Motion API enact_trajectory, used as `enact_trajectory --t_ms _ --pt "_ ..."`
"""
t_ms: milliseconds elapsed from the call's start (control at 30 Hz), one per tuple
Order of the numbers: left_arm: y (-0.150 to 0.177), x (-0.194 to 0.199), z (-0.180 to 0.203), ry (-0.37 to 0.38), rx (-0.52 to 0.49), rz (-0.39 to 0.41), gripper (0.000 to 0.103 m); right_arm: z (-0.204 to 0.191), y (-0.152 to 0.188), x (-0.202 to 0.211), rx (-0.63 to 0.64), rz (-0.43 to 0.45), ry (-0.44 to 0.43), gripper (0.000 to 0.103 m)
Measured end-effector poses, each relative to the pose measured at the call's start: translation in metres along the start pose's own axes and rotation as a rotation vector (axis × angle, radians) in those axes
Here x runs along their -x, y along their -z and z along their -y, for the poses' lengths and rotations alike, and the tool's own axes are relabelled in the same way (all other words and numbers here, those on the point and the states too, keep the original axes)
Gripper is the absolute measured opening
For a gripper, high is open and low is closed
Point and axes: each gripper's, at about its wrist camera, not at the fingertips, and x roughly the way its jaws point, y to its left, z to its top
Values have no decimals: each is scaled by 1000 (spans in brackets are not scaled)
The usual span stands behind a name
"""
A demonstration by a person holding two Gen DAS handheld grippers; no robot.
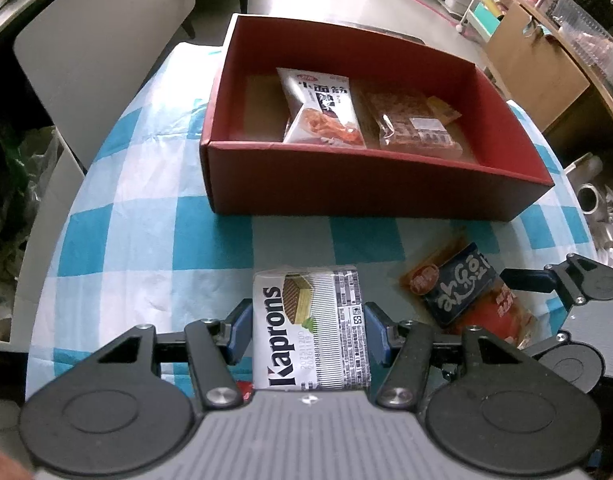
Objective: Organize snacks
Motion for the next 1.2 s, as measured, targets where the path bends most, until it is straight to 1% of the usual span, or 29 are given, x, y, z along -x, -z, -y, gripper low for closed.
enact_trajectory --t_ms 33,100,200,267,333,400,533,633,900,1200 --pt "0 0 0 1 0 -1 51 -2 0 0 9 -3 8 103" --pt "0 0 0 2 0 -2 51 1 -3 -1 -16 -1 7 103" --pt "0 0 0 7 -4 -4 51 7 -5 -2 -39 54 11 103" --pt "-1 -1 -2 8 -1 -4 51 12 -5 2 -44 51 12 95" --pt "-2 0 -2 10 3 -2 51 16 -2 10 -48 48 31 74" --pt "-2 4 0 15 -2 8 51 17 2 16 -56 42 44 68" --pt "-1 12 5 31 -19 31 51 14 4 22 -49 41 42 62" --pt "-2 17 6 44 -17 42 51 20 4 31 -89 51 19 61" --pt "-7 29 11 78 -20 87 51 34 2 62 -176 162 -25 61" --pt "-17 46 19 84 -30 153 51 43 -19 86 -228 271 -74 61"
